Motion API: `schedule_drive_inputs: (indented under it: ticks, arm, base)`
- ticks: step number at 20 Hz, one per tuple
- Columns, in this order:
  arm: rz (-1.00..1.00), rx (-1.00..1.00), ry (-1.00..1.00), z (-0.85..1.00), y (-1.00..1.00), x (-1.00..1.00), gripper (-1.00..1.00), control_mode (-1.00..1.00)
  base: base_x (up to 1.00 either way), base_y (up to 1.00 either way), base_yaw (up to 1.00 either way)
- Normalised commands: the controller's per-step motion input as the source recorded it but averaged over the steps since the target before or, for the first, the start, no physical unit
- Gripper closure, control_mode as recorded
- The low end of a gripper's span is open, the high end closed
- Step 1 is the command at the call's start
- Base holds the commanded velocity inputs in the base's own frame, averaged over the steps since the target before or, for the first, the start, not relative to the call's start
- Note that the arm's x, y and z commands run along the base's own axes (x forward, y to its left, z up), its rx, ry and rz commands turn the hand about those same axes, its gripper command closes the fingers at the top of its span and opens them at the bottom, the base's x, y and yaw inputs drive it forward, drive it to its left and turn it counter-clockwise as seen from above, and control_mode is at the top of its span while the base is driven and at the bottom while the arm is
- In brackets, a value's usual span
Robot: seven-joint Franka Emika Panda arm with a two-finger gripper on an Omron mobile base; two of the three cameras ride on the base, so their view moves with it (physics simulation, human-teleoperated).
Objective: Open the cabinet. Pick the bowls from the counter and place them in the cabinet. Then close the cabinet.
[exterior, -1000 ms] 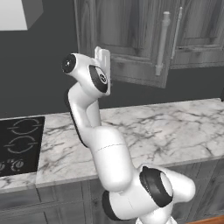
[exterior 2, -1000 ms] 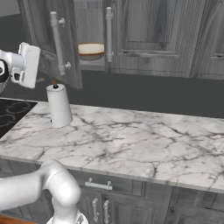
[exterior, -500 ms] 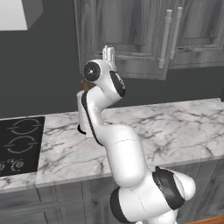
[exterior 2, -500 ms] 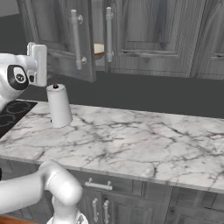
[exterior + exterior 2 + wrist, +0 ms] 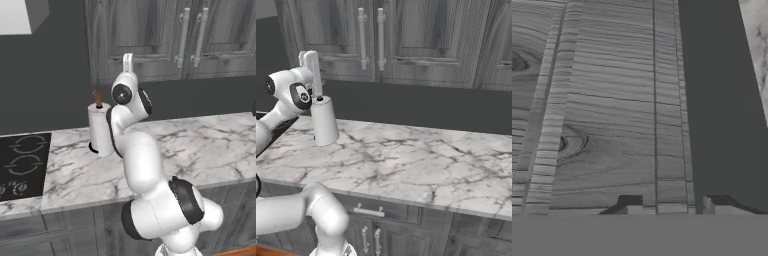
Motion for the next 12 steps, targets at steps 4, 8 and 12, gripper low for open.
schedule_drive_inputs:
  ticks: [4,8,12]
  arm:
    - [0.0,0.23,-0.09,-0.27,0.0,1.0,-1.0,-1.0]
    - [0.0,0.18,0.11,0.0,0.0,1.0,-1.0,-1.0]
    - [0.0,0.07,0.28,0.12,0.0,1.0,-1.0,-1.0]
  base:
    - [0.0,0.0,0.0]
    - [0.0,0.0,0.0]
    - [0.0,0.0,0.0]
